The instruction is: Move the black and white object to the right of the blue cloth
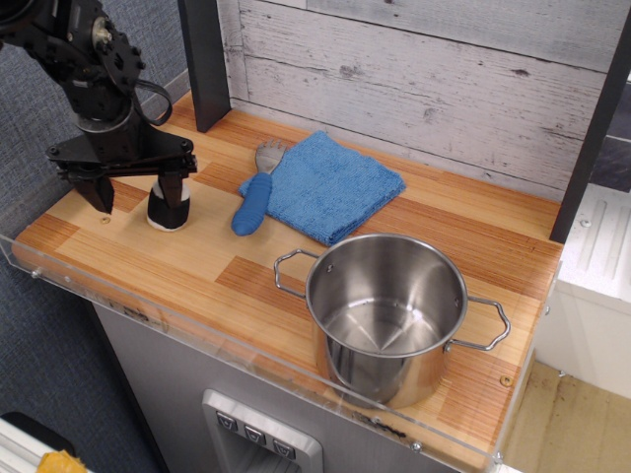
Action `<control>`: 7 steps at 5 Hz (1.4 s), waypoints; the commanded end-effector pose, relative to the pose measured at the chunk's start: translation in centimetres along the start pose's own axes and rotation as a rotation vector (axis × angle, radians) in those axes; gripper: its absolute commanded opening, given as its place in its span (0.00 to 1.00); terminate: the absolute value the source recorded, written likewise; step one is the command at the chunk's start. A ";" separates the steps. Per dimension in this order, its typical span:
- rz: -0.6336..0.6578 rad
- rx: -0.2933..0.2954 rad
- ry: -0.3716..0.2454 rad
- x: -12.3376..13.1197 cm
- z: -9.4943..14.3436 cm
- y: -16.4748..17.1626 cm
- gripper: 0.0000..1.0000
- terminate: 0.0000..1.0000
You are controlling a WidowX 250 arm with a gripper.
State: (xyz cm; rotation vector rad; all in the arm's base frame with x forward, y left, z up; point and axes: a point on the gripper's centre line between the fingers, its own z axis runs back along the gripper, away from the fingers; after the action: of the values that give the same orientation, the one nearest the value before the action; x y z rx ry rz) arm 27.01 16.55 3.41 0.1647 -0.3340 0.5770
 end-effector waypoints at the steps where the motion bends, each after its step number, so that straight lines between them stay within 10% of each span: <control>1: -0.022 -0.039 -0.021 0.2 0.4 -1.2 1.00 0.00; 3: -0.030 -0.052 -0.030 0.1 0.7 -1.7 1.00 0.00; 4: -0.033 -0.049 -0.028 0.1 0.8 -1.6 0.00 0.00; 7: -0.047 -0.041 -0.054 0.3 1.3 -1.6 0.00 0.00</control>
State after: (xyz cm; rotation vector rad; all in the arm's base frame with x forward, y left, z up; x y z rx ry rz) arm 27.43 14.86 2.89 0.1354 -0.3349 0.5283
